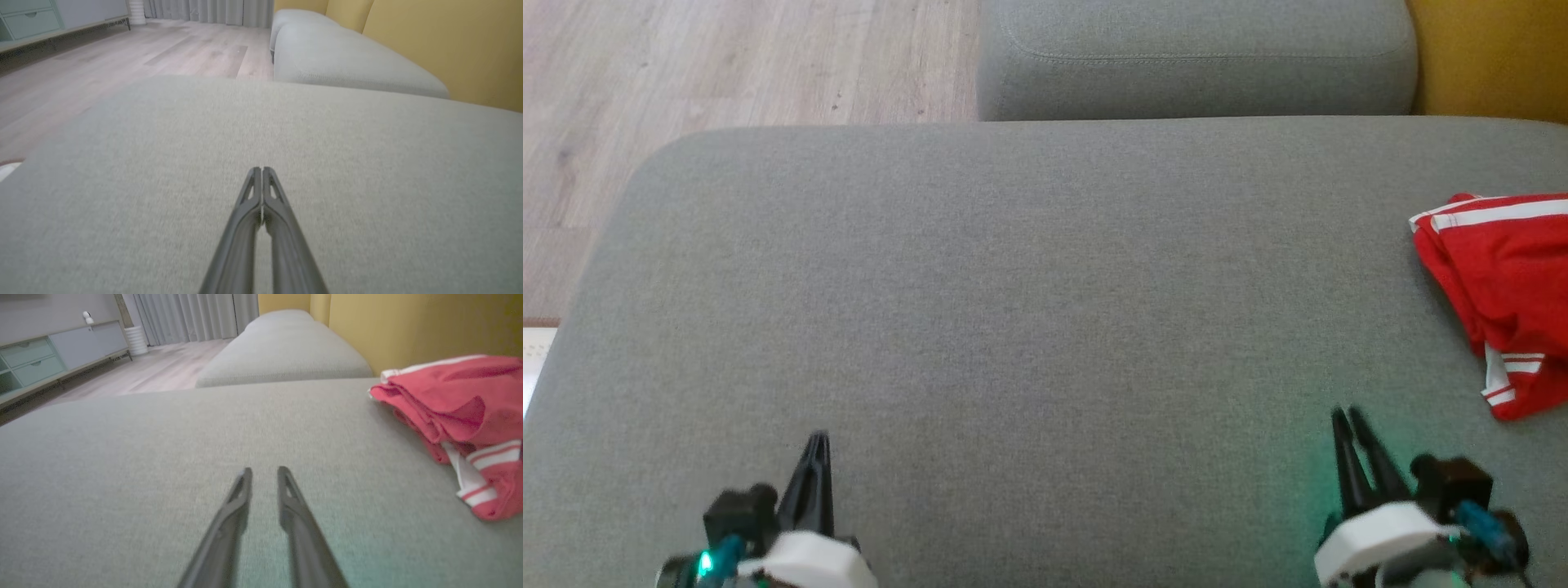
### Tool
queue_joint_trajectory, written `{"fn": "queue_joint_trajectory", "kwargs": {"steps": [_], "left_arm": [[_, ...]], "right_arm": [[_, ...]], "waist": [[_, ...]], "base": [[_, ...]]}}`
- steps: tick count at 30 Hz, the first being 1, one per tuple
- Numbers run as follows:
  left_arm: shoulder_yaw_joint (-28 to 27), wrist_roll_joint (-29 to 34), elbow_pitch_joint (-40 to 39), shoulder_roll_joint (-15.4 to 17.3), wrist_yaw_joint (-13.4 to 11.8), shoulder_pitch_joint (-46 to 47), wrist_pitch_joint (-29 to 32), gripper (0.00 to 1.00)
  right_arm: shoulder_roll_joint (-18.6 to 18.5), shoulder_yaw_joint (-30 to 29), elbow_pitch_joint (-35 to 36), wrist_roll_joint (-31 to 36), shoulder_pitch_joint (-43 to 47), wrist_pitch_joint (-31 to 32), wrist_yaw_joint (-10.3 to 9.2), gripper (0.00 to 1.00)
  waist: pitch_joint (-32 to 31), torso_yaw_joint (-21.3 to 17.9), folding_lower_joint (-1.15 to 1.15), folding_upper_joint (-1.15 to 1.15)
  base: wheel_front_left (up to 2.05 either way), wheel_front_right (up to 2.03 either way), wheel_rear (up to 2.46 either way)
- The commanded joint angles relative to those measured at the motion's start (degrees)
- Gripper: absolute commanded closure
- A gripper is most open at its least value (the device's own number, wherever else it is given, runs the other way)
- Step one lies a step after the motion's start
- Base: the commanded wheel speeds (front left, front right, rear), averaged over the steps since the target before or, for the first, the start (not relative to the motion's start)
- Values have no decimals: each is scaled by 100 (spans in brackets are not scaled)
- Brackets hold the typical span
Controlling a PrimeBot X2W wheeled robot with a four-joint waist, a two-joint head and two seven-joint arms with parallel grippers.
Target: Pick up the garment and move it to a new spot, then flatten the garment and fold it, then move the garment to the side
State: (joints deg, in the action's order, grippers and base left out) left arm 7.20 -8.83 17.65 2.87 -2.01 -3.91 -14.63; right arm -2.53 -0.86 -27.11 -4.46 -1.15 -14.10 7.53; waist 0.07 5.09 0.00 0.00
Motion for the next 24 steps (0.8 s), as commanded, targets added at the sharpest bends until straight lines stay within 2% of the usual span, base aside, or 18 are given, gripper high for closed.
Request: {"fn": "queue_joint_trajectory", "kwargs": {"steps": [1,24], "left_arm": [[-7,-62,-42,0,8,22,13,100],[-244,-1621,-96,15,183,208,390,100]], "right_arm": [[0,-27,32,-58,-37,27,0,100],[-7,-115,283,-1687,-109,399,-1,100]], "waist": [[0,-3,0,0],[2,-98,0,0]], "base": [[0,0,0],[0,0,0]]}}
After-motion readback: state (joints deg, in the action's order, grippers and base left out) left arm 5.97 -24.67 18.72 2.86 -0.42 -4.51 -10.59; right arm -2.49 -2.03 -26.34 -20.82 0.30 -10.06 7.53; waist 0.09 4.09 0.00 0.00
